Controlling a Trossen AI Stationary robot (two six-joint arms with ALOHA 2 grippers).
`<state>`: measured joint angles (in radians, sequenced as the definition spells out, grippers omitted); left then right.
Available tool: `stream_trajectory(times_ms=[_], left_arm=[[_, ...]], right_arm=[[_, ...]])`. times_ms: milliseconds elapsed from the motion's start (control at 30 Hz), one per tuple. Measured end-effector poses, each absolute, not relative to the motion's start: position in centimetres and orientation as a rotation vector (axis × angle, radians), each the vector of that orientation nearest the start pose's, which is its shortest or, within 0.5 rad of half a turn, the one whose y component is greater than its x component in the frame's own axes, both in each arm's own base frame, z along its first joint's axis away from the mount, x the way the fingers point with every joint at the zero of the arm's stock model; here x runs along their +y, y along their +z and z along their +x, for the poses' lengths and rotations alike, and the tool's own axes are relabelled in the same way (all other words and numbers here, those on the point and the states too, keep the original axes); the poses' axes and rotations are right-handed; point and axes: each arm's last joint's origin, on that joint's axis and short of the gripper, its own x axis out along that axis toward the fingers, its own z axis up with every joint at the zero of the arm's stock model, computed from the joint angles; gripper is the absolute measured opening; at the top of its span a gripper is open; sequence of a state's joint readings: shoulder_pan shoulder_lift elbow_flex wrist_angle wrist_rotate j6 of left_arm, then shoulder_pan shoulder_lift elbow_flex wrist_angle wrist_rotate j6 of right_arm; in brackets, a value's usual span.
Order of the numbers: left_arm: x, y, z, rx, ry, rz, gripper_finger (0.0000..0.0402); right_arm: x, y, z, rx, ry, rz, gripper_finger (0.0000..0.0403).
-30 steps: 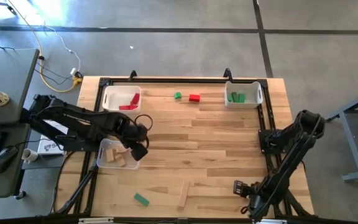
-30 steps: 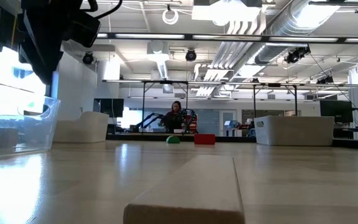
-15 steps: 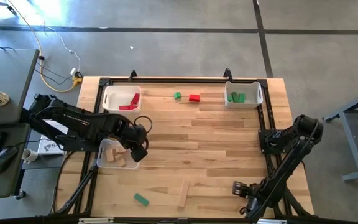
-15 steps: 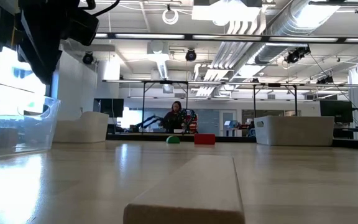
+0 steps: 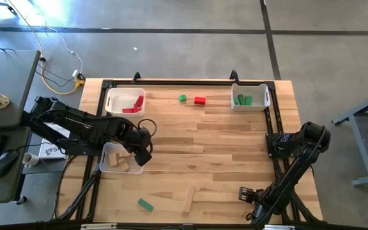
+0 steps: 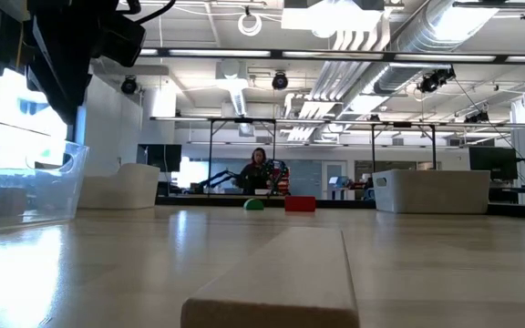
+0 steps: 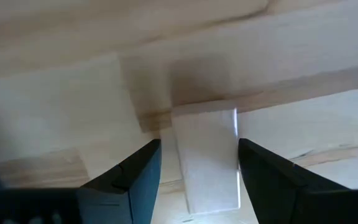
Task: Sort & place blocks by color
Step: Put the cream rectangle into the transparent bin
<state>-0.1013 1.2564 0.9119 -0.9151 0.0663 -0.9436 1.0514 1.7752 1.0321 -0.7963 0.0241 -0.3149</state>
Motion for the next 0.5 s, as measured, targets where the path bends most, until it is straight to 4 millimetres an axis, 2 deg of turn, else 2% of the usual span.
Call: stream_trajectory(times_ms=[233, 467, 500], left_arm=[[-2.40, 23.63, 21.75, 1.224, 0.468, -0.801, 0.0188], [-2.40, 23.63, 21.75, 1.223, 0.473, -0.807, 0.0188], [-2.40, 23.63, 21.75, 1.223, 0.473, -0.807, 0.0188]], right_arm=[[25.96, 13.79, 14.87, 1.273, 1.028, -1.084, 0.0188], [25.98, 13.76, 14.80, 1.305, 0.991, -1.028, 0.0098], [25.98, 13.75, 14.80, 1.310, 0.987, -1.018, 0.0096]])
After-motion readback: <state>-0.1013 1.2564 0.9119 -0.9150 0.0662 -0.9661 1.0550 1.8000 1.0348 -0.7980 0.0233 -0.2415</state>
